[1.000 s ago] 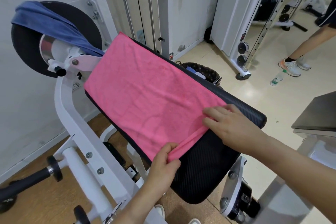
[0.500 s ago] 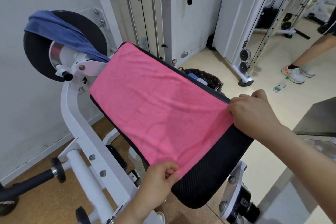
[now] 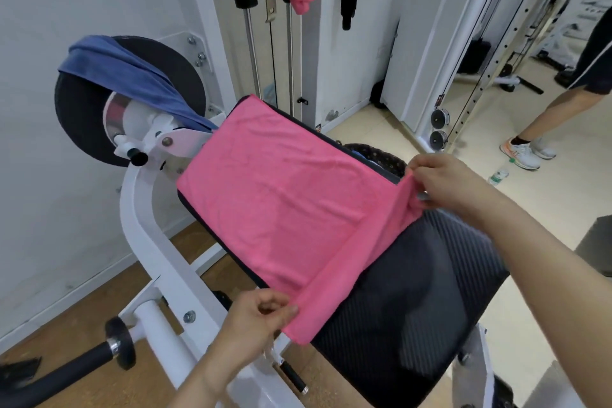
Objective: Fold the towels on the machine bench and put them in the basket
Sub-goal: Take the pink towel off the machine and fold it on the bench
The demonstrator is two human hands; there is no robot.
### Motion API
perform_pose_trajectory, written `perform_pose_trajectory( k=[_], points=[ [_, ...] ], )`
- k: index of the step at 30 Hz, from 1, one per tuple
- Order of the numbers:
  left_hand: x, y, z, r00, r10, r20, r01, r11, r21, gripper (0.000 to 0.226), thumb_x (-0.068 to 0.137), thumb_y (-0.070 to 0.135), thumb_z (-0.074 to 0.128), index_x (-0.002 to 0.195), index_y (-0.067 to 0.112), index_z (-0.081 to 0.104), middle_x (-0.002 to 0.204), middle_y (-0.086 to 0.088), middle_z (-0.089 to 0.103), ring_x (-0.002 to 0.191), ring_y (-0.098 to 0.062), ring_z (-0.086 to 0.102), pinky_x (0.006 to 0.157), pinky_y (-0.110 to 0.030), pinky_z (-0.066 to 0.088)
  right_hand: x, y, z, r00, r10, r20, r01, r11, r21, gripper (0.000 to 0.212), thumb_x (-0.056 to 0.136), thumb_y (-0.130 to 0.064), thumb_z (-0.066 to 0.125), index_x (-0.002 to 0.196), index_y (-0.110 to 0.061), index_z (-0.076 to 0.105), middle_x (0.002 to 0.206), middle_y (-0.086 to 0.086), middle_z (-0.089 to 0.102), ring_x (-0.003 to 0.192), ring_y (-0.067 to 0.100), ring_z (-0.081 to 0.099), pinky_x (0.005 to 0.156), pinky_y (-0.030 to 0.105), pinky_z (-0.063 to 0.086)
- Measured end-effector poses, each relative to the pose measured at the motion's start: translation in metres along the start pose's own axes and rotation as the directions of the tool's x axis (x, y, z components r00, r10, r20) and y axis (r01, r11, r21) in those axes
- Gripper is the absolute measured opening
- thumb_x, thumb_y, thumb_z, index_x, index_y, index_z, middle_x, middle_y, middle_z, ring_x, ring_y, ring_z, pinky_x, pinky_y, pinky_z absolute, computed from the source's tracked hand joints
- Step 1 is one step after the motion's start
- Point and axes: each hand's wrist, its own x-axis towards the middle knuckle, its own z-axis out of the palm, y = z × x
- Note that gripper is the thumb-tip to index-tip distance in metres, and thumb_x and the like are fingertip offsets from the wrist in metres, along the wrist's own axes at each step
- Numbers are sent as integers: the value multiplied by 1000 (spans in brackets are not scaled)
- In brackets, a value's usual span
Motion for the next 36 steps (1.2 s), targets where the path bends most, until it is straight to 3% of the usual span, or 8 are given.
perform_pose_trajectory(
  k=[5,8,13,16,19,25,30,36],
  points=[
    [23,4,-61,997,20,-80,-27,996,-80,14,81,12,76,74,24,78,76,-8,74,67,-13,65,68,-30,53,36,-55,29,975,-172,-143,124,948,-293,30,87,-1,39,84,-14,65,88,1,62,87,21,56,70,30,41],
    [40,1,-97,991,67,-119,-74,996,-57,24,86,8,70,82,30,79,87,3,76,81,-7,68,75,-22,53,59,-83,46,968,-166,-186,90,927,-363,33,87,-1,36,85,-21,62,97,2,62,87,21,55,58,27,33],
    [69,3,-146,955,65,-291,-118,978,-169,11,84,8,72,87,18,77,80,4,75,75,-5,68,63,-5,47,92,-127,76,962,-146,-232,105,978,-180,31,90,-3,40,96,-10,70,94,8,68,69,16,57,61,20,48],
    [89,-9,-174,933,65,-354,-130,978,-163,12,87,11,69,90,20,76,82,6,75,82,-10,68,72,-12,50,114,-148,93,986,-121,-116,130,989,68,20,87,-4,56,79,-9,73,88,20,71,71,20,59,84,44,57],
    [109,-23,-195,917,48,-395,-136,971,-198,15,91,12,65,96,21,76,89,3,75,90,-15,69,86,-29,51,145,-166,113,982,-159,-100,159,987,-7,15,82,-8,70,78,-21,75,74,1,71,72,17,64,79,37,55],
    [163,-24,-227,836,-37,-548,-171,930,-325,18,90,7,65,88,23,74,89,-1,75,89,-20,69,84,-27,53,204,-199,145,974,-224,-8,223,972,-68,26,77,-6,77,101,-17,73,70,-4,57,63,10,51,60,18,42],
    [209,-30,-245,819,-82,-567,-118,944,-308,16,87,14,70,83,28,77,88,2,76,90,-22,71,91,-46,54,248,-208,178,958,-269,-97,252,955,-156,16,81,-2,68,77,-17,68,72,7,65,70,22,61,81,42,55],
    [239,-36,-241,794,-101,-600,-89,956,-279,7,85,19,73,83,26,73,86,5,74,89,-18,68,85,-34,53,282,-194,207,954,-249,-165,203,946,-253,8,86,-9,59,87,-15,65,86,6,68,83,24,62,81,36,51]
  ],
)
